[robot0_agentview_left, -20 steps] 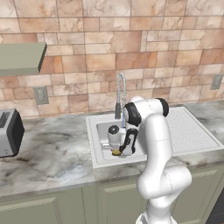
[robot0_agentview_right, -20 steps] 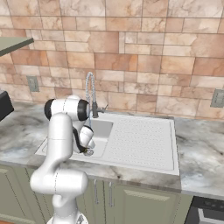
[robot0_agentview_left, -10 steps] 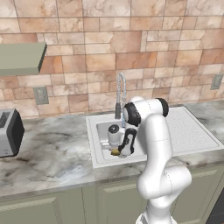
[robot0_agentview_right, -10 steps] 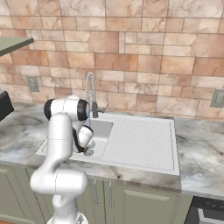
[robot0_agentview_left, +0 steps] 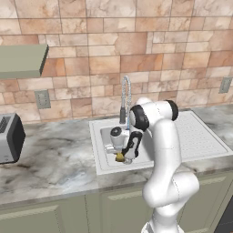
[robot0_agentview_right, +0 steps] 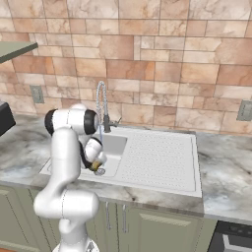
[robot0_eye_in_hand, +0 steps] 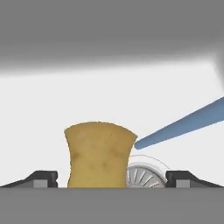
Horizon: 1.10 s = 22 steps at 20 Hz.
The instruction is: Soak the sponge with water for a few seconds and then drop it inside the sink.
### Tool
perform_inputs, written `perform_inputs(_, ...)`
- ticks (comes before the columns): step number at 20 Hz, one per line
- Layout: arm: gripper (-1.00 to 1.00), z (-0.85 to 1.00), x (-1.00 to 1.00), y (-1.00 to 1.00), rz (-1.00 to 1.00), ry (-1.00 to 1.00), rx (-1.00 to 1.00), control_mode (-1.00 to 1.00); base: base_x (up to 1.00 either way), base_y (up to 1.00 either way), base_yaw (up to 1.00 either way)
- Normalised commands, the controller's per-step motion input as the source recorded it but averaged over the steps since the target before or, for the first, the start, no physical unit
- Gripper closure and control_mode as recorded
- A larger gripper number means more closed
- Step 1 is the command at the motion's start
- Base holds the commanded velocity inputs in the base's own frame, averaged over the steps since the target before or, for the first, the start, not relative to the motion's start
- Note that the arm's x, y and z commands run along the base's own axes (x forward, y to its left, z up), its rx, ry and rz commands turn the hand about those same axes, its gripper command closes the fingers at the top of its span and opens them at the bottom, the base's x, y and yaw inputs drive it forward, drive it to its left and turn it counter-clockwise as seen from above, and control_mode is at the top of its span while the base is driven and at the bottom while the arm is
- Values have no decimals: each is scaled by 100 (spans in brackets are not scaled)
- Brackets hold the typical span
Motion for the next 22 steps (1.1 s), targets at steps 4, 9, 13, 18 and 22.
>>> perform_inputs(4,-100,44,5,5,0,7,-14,-100,0,0,0)
perform_inputs(9,-100,69,0,14,0,5,-5,-100,0,0,0)
perform_inputs(13,-100,81,0,15,0,0,0,-100,0,0,0)
perform_inputs(18,-100,75,0,24,0,0,0,-100,0,0,0)
perform_inputs(22,-100,41,-9,48,2,0,0,-100,0,0,0)
